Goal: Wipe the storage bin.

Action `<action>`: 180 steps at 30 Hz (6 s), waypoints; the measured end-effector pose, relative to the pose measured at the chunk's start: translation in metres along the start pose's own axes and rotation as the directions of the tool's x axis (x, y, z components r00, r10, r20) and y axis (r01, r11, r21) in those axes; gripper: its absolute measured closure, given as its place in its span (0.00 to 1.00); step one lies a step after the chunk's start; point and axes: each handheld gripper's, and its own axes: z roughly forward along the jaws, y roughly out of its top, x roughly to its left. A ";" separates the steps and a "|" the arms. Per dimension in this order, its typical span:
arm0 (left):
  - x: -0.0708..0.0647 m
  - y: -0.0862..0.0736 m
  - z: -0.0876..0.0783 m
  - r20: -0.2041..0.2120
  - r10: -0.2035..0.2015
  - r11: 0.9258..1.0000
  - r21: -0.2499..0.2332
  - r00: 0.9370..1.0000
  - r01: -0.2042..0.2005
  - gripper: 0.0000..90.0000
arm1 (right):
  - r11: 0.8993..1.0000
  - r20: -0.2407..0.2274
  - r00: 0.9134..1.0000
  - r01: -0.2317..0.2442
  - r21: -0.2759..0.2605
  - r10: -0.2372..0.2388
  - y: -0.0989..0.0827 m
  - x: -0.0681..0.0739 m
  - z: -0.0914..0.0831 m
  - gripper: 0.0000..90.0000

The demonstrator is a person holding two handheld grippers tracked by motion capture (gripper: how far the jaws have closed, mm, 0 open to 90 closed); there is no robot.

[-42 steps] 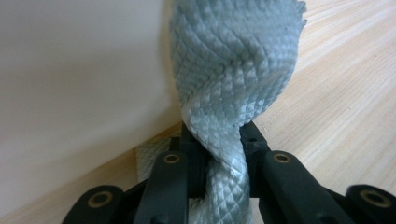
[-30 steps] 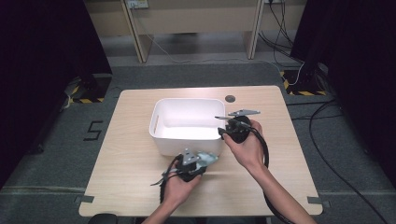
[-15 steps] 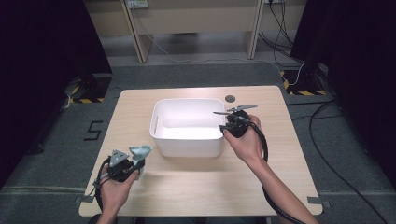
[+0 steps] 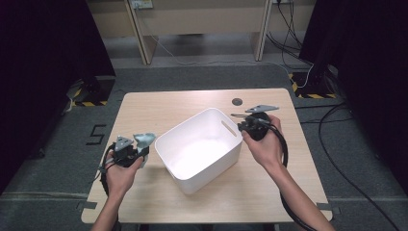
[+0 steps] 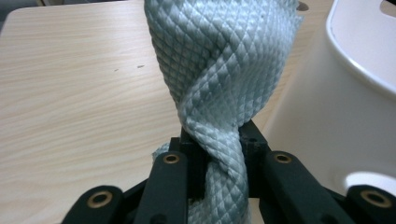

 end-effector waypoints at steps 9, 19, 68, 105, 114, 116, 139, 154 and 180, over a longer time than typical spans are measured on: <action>-0.002 0.004 0.010 0.017 0.023 1.000 0.003 1.000 -0.023 0.85 | 0.995 -0.036 0.999 0.004 0.100 -0.001 -0.032 -0.004 -0.015 1.00; -0.010 0.002 0.007 0.092 0.033 0.999 -0.016 0.995 -0.032 0.85 | 0.992 -0.088 0.996 0.032 0.123 -0.021 -0.040 0.017 -0.006 1.00; -0.095 -0.010 0.015 0.189 0.215 0.975 0.016 0.958 -0.222 0.85 | 0.998 -0.069 0.996 -0.056 0.005 0.056 -0.015 0.030 0.026 0.77; -0.100 -0.013 0.042 0.185 0.131 0.983 0.103 0.974 -0.152 0.85 | 1.000 -0.056 0.998 -0.022 -0.002 0.022 -0.015 0.033 0.028 0.78; -0.099 -0.017 0.046 0.183 0.127 0.982 0.113 0.975 -0.150 0.85 | 1.000 -0.053 0.998 -0.020 -0.002 0.020 -0.015 0.033 0.028 0.78; -0.100 -0.017 0.047 0.185 0.125 0.982 0.117 0.975 -0.148 0.85 | 1.000 -0.054 0.998 -0.020 -0.003 0.020 -0.015 0.033 0.028 0.78; -0.099 -0.027 0.059 0.180 0.113 0.978 0.155 0.977 -0.142 0.85 | 1.000 -0.052 0.998 -0.023 -0.004 0.023 -0.015 0.033 0.029 0.78; -0.099 -0.031 0.065 0.182 0.106 0.973 0.182 0.978 -0.139 0.85 | 1.000 -0.046 0.999 -0.015 -0.009 0.015 -0.015 0.033 0.029 0.78; -0.103 -0.035 0.076 0.192 0.105 0.957 0.246 0.976 -0.151 0.85 | 1.000 -0.045 0.999 -0.015 -0.014 0.014 -0.016 0.034 0.030 0.78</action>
